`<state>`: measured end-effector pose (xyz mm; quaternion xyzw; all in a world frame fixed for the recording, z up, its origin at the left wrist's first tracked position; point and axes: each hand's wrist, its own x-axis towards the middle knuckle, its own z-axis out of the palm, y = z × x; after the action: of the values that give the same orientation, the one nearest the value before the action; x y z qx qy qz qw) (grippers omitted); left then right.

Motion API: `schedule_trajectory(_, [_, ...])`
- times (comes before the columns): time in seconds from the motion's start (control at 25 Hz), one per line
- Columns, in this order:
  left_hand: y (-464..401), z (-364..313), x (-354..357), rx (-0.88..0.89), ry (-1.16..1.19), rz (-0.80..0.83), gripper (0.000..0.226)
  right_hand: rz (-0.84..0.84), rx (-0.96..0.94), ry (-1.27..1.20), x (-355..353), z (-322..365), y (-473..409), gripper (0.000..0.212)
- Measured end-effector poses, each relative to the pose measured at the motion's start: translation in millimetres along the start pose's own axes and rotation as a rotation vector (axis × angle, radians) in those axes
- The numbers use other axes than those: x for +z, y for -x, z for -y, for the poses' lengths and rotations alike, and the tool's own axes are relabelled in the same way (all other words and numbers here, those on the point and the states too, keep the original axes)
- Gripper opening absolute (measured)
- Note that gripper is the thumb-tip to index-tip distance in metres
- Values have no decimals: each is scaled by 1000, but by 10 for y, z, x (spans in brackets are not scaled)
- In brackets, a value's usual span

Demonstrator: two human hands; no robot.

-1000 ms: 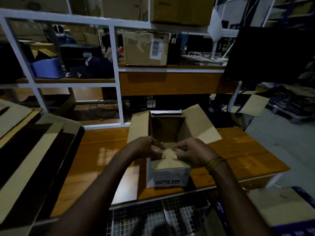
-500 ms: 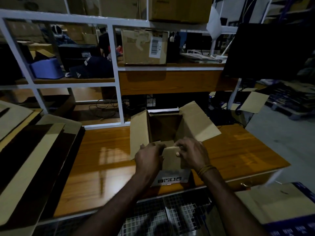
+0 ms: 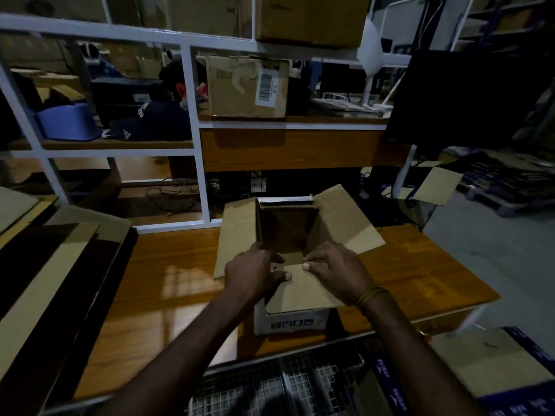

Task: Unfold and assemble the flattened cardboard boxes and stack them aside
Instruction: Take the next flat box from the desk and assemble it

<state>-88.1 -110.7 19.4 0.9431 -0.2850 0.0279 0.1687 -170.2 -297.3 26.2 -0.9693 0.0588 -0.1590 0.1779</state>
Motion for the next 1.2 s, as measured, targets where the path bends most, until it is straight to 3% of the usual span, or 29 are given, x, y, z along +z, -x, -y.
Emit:
schedule_trajectory(0.24, [-545, 31, 81, -69, -64, 241, 59, 187, 82, 213, -15, -278, -414, 50])
schedule_trajectory(0.4, [-840, 95, 114, -55, -176, 319, 82, 302, -2, 370, 1, -438, -800, 60])
schedule_trajectory(0.68, [-1292, 126, 131, -90, -142, 216, 91, 364, -76, 387, 111, -771, -1392, 76])
schedule_trajectory(0.92, [-1734, 139, 114, -128, -225, 108, 102, 222, -95, 320, 146, -922, -1820, 79])
schedule_trajectory(1.2, [-2145, 112, 208, -160, -431, 19, 87, 189, -94, 361, 319, -1126, -2258, 73])
